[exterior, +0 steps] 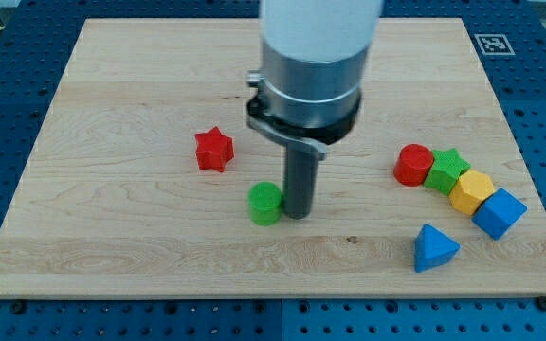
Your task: Push the green star along with the red circle to the red star
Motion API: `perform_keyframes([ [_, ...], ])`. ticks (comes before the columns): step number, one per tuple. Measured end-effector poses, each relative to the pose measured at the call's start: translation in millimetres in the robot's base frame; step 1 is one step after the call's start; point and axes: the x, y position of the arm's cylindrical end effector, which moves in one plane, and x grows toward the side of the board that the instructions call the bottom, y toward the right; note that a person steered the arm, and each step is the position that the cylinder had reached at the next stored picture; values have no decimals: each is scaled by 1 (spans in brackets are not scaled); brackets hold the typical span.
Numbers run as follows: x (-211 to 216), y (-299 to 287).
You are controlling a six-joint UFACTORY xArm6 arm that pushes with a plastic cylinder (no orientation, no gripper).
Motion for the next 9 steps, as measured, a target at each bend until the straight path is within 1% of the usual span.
perform_keyframes([
  [1, 0, -36],
  [2, -1, -28],
  [3, -14, -7],
  [6, -93, 29],
  [7, -99, 58],
  [9, -100, 157],
])
